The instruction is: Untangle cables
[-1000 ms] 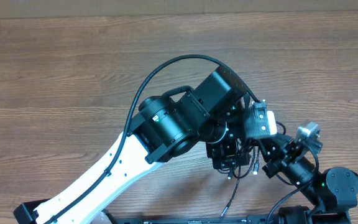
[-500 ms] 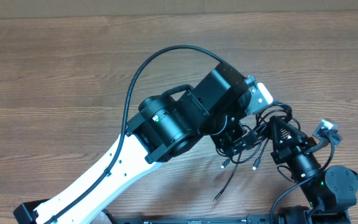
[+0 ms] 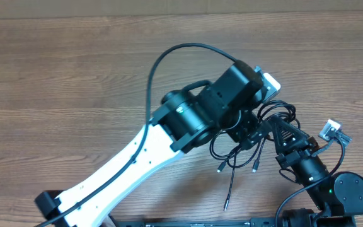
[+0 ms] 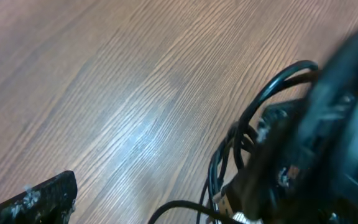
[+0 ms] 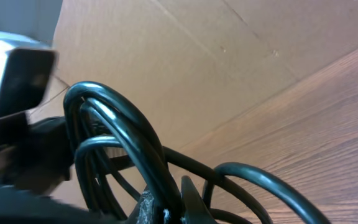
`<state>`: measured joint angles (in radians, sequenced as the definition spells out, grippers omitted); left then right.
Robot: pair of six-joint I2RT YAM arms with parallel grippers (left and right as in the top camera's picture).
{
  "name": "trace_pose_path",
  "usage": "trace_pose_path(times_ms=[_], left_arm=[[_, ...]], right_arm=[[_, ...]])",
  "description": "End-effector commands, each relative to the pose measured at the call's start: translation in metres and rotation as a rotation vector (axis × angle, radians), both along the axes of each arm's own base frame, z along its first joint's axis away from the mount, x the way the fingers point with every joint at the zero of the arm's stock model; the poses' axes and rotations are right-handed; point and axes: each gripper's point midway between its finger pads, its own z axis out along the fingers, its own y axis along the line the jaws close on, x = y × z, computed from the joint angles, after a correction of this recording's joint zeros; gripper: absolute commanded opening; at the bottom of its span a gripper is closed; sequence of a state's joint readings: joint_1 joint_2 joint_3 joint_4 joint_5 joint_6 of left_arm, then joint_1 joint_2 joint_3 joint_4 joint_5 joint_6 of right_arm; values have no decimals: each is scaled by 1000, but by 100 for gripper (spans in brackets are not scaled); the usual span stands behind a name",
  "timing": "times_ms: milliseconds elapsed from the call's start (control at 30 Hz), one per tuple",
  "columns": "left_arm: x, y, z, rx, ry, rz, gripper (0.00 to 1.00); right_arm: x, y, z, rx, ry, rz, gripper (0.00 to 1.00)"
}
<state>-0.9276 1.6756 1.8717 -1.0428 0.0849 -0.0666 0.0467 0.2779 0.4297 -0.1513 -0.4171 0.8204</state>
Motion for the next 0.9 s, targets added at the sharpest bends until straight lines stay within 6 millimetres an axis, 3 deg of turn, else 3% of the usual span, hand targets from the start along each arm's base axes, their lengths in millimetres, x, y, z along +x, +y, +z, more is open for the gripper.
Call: trace_pose_path(times_ms=[0,233,600,867], left_arm=[[8,-4,-2,-6,5,32,100],[8,-6,-5,-6,12,27,100],[-11,-18,-2,-61,87,-60,100],[-13,-14,-6,-36,85,-79,100]], right_arm=[[-3,2,6,15,-18,15,4],[-2,0,4,12,-10,0,4],[2,-6,-4,-8,15,-39,4],[1,-6,-1,2,6,-38,3]])
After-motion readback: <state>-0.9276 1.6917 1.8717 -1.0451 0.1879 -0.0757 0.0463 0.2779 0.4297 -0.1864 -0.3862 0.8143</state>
